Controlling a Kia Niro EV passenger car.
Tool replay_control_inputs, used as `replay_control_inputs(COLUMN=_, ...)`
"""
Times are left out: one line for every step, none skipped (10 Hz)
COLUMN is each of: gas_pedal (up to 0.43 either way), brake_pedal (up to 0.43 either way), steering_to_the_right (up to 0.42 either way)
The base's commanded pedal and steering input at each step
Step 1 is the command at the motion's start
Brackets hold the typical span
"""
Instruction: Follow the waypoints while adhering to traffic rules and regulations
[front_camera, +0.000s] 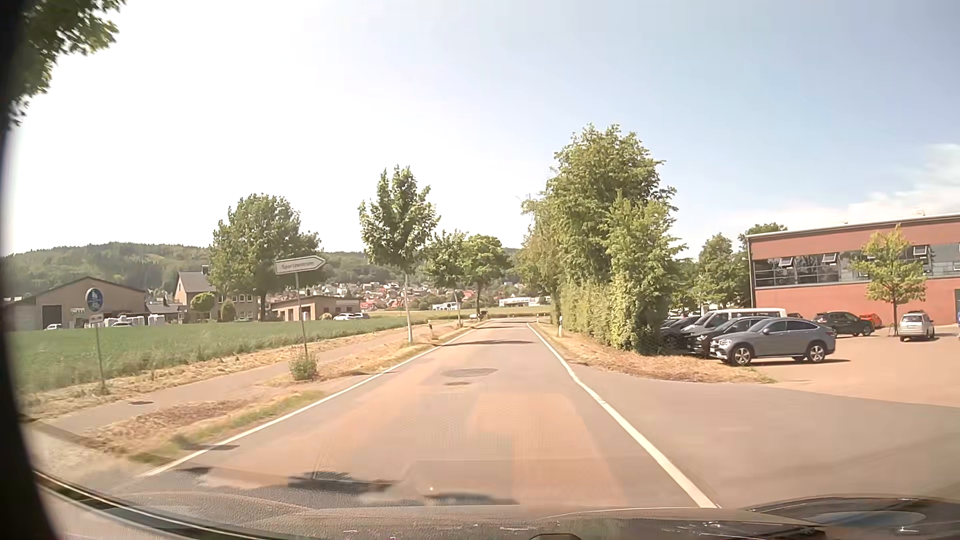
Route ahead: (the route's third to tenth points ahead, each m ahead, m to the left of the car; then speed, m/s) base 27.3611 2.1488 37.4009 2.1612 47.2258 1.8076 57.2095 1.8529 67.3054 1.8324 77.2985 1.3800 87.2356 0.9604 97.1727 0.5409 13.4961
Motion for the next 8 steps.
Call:
replay_control_inputs(gas_pedal=0.189, brake_pedal=0.000, steering_to_the_right=-0.002)
replay_control_inputs(gas_pedal=0.189, brake_pedal=0.000, steering_to_the_right=-0.003)
replay_control_inputs(gas_pedal=0.189, brake_pedal=0.000, steering_to_the_right=-0.003)
replay_control_inputs(gas_pedal=0.189, brake_pedal=0.000, steering_to_the_right=-0.002)
replay_control_inputs(gas_pedal=0.177, brake_pedal=0.000, steering_to_the_right=-0.003)
replay_control_inputs(gas_pedal=0.177, brake_pedal=0.000, steering_to_the_right=-0.004)
replay_control_inputs(gas_pedal=0.177, brake_pedal=0.000, steering_to_the_right=-0.004)
replay_control_inputs(gas_pedal=0.177, brake_pedal=0.000, steering_to_the_right=-0.003)
